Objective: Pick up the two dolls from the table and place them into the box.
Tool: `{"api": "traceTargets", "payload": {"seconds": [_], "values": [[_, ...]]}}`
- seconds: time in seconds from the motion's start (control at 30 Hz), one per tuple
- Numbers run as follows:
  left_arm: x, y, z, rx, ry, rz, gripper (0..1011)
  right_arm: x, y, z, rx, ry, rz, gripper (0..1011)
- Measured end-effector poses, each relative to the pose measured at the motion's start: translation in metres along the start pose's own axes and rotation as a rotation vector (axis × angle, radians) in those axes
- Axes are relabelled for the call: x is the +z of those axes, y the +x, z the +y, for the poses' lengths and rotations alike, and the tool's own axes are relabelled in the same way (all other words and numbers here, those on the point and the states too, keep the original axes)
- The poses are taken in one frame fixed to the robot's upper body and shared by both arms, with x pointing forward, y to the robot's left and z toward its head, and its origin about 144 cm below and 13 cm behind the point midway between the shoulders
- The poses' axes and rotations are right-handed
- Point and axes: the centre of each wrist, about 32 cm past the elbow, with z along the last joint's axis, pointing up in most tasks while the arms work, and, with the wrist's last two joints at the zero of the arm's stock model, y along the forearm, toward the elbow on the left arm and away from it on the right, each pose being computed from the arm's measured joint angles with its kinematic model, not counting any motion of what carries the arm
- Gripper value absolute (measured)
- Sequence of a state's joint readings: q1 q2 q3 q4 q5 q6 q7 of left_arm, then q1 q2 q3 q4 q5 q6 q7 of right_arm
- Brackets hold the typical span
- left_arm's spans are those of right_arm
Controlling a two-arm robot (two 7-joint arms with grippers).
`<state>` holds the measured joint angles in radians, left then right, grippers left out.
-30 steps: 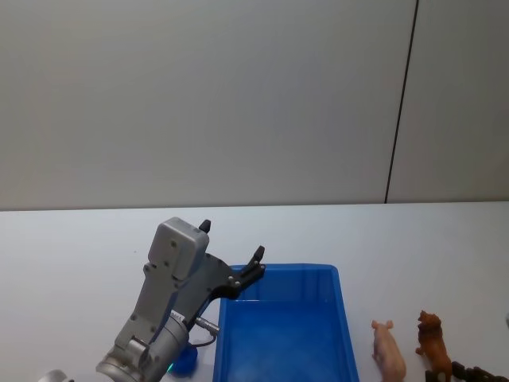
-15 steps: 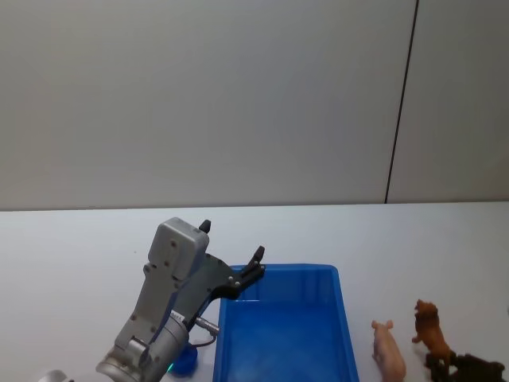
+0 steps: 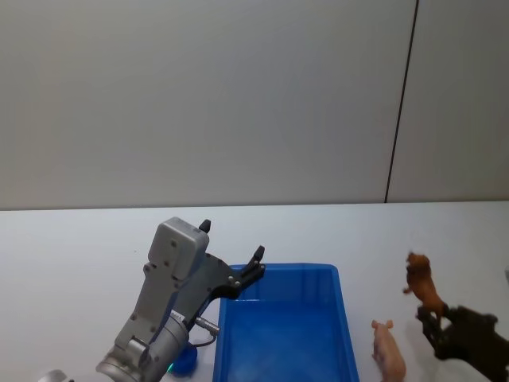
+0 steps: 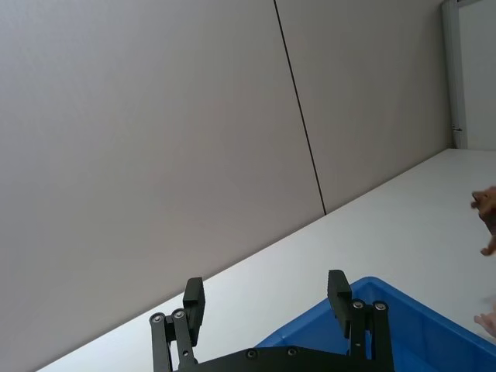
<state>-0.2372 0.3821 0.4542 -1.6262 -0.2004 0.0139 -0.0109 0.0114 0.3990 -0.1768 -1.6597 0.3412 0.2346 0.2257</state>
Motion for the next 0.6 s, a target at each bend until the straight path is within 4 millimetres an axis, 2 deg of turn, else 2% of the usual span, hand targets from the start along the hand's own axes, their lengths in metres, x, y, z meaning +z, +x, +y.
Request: {"api": "traceTargets", "payload": {"seconds": [0.27, 0.6], "values": [[0.000, 0.000, 0.000, 0.000, 0.000, 0.000, 1002, 0.028, -0.005, 0.018, 0.086, 0.038, -0.028, 263], [0.000, 0.000, 0.000, 0.000, 0.000, 0.000, 1002, 0.049, -0.019, 0.048, 0.222, 0.006, -0.019, 263]]}}
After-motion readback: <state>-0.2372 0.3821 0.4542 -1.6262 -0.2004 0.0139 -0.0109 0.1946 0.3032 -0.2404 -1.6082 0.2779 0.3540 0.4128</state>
